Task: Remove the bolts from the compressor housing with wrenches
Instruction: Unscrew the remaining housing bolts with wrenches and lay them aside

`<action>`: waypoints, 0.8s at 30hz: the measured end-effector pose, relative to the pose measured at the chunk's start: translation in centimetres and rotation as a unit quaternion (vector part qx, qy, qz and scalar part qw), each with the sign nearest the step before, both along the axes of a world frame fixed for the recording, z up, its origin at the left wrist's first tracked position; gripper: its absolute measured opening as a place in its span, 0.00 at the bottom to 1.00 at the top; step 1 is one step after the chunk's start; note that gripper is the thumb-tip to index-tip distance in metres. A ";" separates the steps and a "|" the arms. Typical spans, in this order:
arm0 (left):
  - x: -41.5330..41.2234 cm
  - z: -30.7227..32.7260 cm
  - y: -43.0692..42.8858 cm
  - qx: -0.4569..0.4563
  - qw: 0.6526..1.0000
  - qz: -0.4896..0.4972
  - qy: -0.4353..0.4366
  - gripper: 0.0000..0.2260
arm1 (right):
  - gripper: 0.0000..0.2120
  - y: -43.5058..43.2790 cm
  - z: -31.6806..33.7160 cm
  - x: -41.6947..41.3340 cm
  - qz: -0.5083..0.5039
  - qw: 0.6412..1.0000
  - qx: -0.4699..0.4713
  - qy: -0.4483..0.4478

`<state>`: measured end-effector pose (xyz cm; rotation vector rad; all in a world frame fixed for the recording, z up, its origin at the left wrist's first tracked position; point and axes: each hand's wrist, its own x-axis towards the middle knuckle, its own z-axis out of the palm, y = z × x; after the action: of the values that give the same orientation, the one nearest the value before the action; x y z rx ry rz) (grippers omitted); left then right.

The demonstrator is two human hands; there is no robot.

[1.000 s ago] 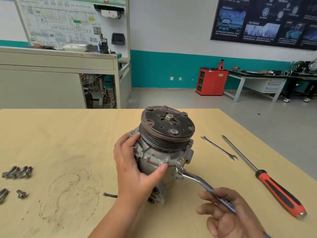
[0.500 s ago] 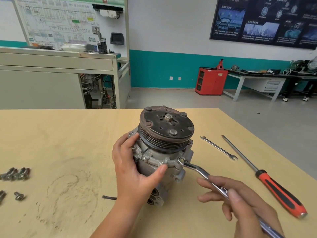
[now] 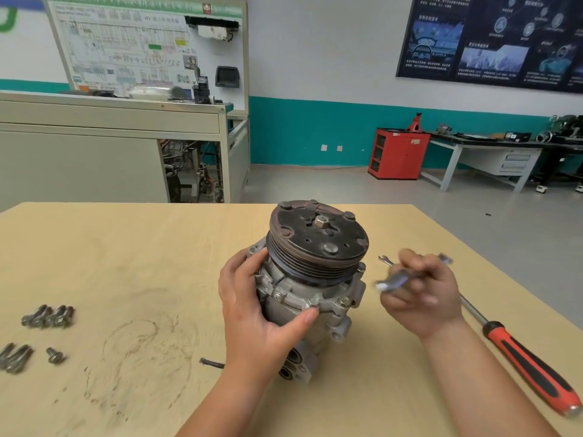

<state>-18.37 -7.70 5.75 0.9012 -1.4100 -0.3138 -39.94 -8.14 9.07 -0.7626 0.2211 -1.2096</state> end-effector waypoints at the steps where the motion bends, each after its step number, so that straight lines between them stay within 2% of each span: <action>1: 0.0 0.0 0.0 -0.002 1.000 0.002 -0.001 0.35 | 0.14 0.6 -0.4 0.2 0.013 0.999 0.000 -0.039; 4: 0.0 -0.2 -0.1 -0.001 1.000 0.005 -0.001 0.35 | 0.19 4.6 -2.1 0.5 -0.062 0.996 0.008 -0.065; 7: 0.0 -0.3 -0.1 0.002 1.000 0.002 -0.001 0.36 | 0.17 8.2 -3.0 1.6 -0.055 0.994 0.029 -0.088; 8: 0.0 -0.3 -0.1 0.002 1.000 0.003 -0.003 0.36 | 0.17 8.7 -2.6 1.9 -0.104 0.992 0.032 -0.055; 9: 0.0 -0.3 -0.1 0.001 1.000 0.003 -0.005 0.36 | 0.17 9.3 -2.4 2.5 -0.198 0.980 0.019 0.028; 10: -0.1 -0.3 -0.1 -0.001 1.000 0.003 -0.006 0.36 | 0.16 9.7 -2.6 3.7 -0.264 0.954 -0.087 0.111; 11: -0.1 -0.2 -0.1 -0.002 1.000 0.003 -0.007 0.36 | 0.16 10.3 -3.3 4.9 -0.276 0.932 -0.156 0.175; 13: 0.0 -0.2 -0.1 -0.001 1.000 0.001 -0.006 0.36 | 0.14 11.4 -2.5 5.5 -0.355 0.878 -0.128 0.294; 14: -0.1 -0.2 0.0 0.000 1.000 0.001 -0.005 0.36 | 0.19 11.8 -2.2 5.6 -0.374 0.855 -0.144 0.329; 15: -0.1 -0.2 0.0 0.000 1.000 0.002 -0.005 0.36 | 0.22 12.0 -1.9 5.8 -0.395 0.832 -0.151 0.359; 17: -0.1 -0.2 0.0 0.003 1.000 0.003 -0.004 0.36 | 0.22 12.1 -1.1 5.9 -0.429 0.811 -0.145 0.370; 20: -0.1 -0.3 0.0 -0.001 1.000 0.001 -0.002 0.37 | 0.18 11.7 -0.2 4.7 -0.412 0.821 -0.119 0.377; 23: 0.0 -0.4 -0.1 0.002 1.000 0.000 0.001 0.36 | 0.09 9.3 0.9 2.8 -0.337 0.890 -0.058 0.300; 24: -0.1 -0.4 -0.1 0.002 1.000 -0.002 0.004 0.36 | 0.14 8.1 1.1 2.0 -0.299 0.909 -0.044 0.288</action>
<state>-18.43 -7.82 5.40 0.8994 -1.4039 -0.3235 -37.93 -0.05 10.21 -1.1731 0.9496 -1.5454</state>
